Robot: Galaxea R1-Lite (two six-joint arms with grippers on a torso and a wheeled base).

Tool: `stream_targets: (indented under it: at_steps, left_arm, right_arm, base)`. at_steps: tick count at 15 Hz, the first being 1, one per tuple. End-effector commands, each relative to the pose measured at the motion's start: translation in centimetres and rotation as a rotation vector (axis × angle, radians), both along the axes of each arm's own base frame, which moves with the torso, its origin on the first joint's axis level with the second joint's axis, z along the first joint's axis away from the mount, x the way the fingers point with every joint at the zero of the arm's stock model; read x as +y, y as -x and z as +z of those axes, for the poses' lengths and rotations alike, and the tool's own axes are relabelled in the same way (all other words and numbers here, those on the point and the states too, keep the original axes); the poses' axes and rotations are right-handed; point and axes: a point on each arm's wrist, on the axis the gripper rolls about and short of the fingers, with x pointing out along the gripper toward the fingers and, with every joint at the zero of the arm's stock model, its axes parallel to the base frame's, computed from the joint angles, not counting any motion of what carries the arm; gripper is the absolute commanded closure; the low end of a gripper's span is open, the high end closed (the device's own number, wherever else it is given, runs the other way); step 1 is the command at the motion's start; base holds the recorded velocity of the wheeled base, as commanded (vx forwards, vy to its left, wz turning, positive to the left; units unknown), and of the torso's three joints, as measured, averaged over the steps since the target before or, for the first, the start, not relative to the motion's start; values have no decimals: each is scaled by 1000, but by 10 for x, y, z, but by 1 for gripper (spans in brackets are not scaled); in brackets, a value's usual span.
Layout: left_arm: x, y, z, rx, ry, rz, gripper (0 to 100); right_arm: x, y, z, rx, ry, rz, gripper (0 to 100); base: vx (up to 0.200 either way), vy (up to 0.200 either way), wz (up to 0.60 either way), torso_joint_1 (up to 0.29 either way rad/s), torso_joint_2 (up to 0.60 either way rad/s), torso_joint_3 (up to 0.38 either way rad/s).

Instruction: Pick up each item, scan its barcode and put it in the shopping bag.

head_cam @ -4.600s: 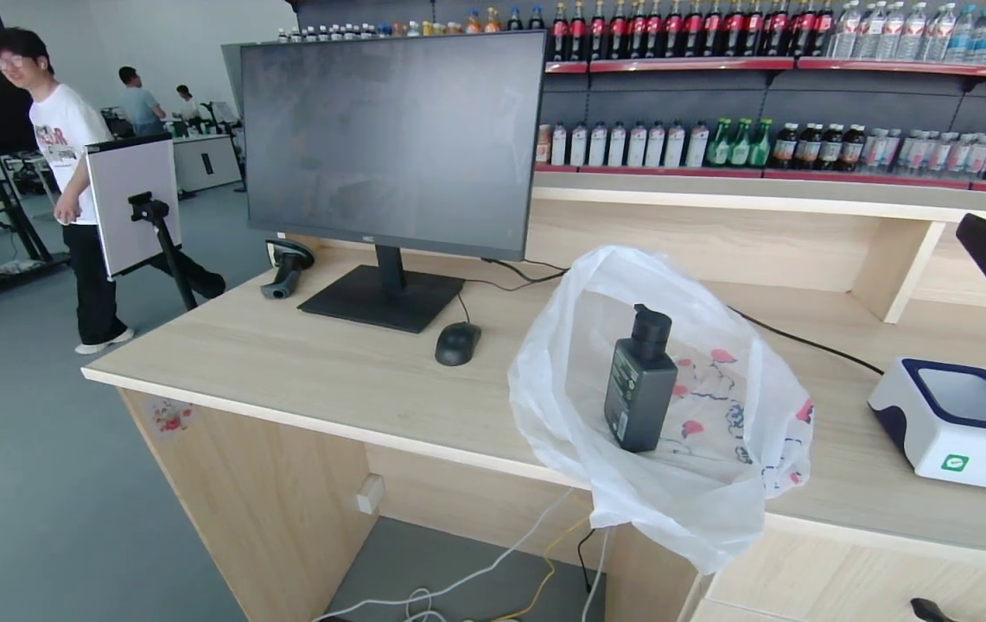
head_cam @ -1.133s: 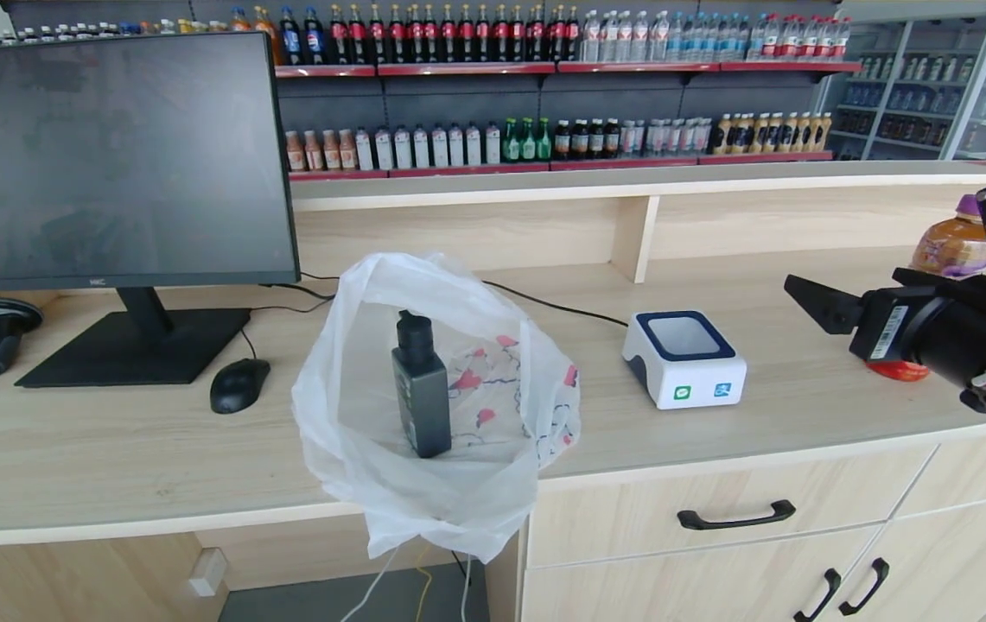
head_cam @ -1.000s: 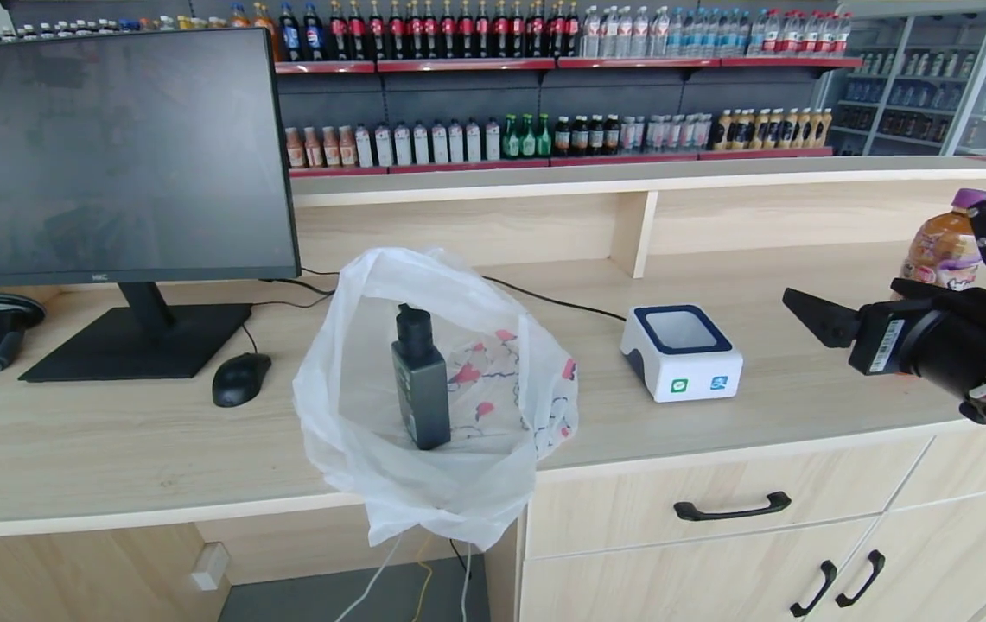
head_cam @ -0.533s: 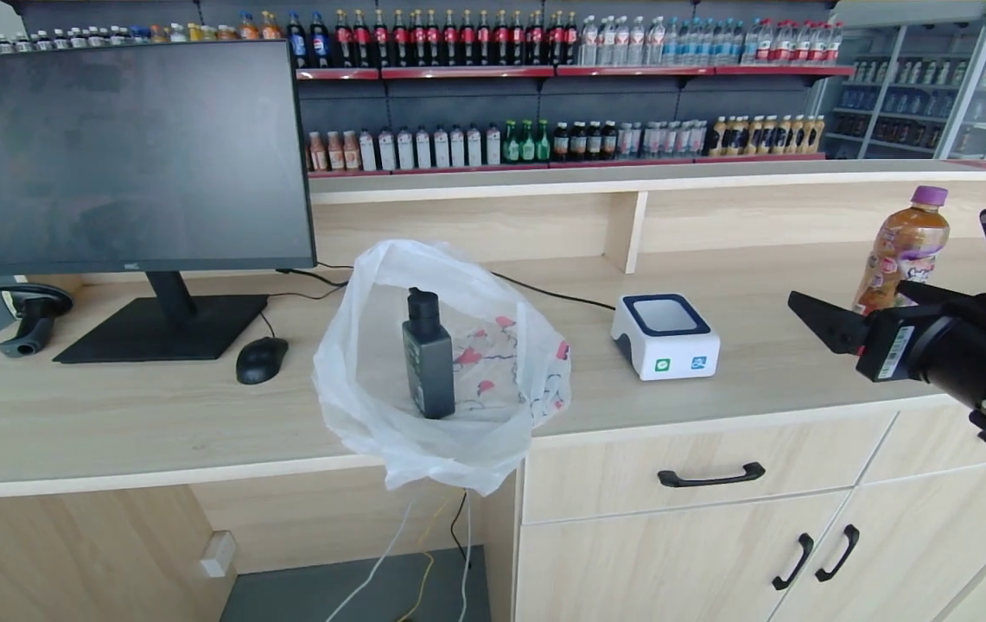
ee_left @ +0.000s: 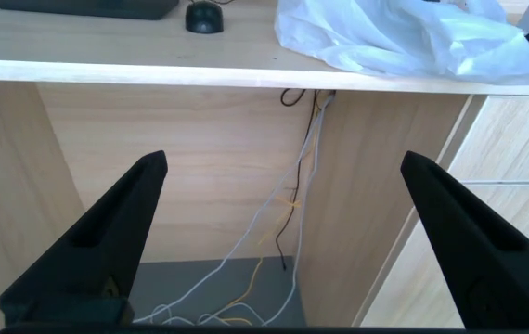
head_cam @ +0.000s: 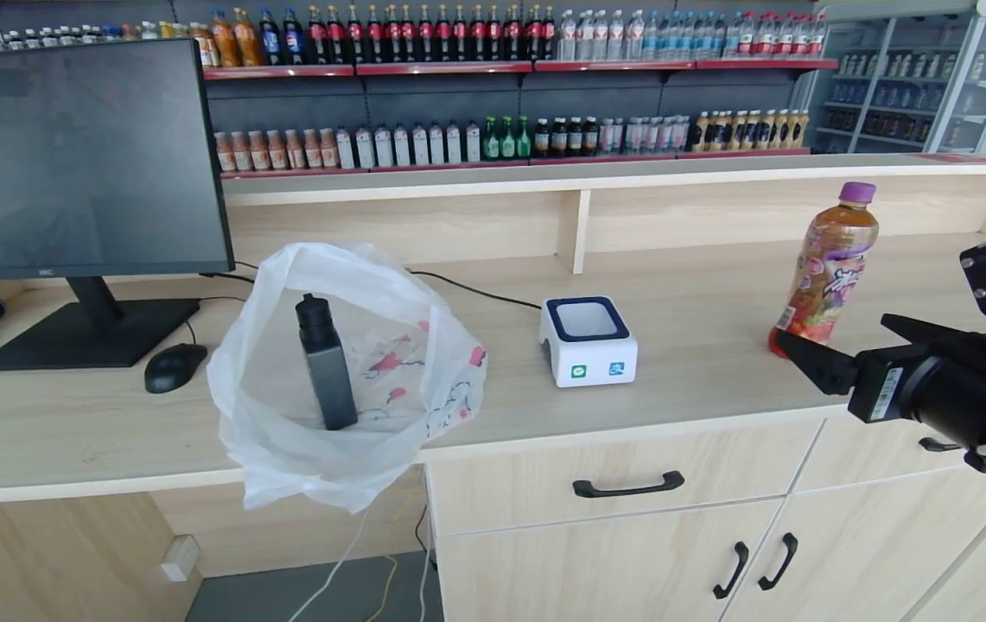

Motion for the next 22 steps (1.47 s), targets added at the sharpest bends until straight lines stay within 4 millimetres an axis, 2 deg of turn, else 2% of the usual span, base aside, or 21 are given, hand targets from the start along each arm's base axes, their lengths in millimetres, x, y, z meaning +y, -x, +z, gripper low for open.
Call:
stream_targets:
  at_steps: [1, 13, 16, 19, 22]
  left_arm:
    - [0, 0, 0, 0, 0, 0, 0]
    - [0, 0, 0, 0, 6, 0, 0]
    - [0, 0, 0, -2, 6, 0, 0]
    - [0, 0, 0, -2, 5, 0, 0]
    - [0, 0, 0, -2, 6, 0, 0]
  right_arm:
    - [0, 3, -3, 9, 1, 4, 0]
    - [-1, 1, -6, 23, -11, 10, 0]
    - [-1, 0, -4, 17, -10, 12, 0]
    - [-1, 2, -9, 36, -7, 28, 0]
    - [-1, 2, -9, 33, -6, 28, 0]
  base:
    - [0, -200, 0, 12, 7, 2]
    - [0, -200, 0, 3, 3, 3]
    - [0, -200, 600, 4, 1, 2]
    - [0, -200, 0, 102, -233, -137]
    - [0, 0, 0, 49, -112, -52]
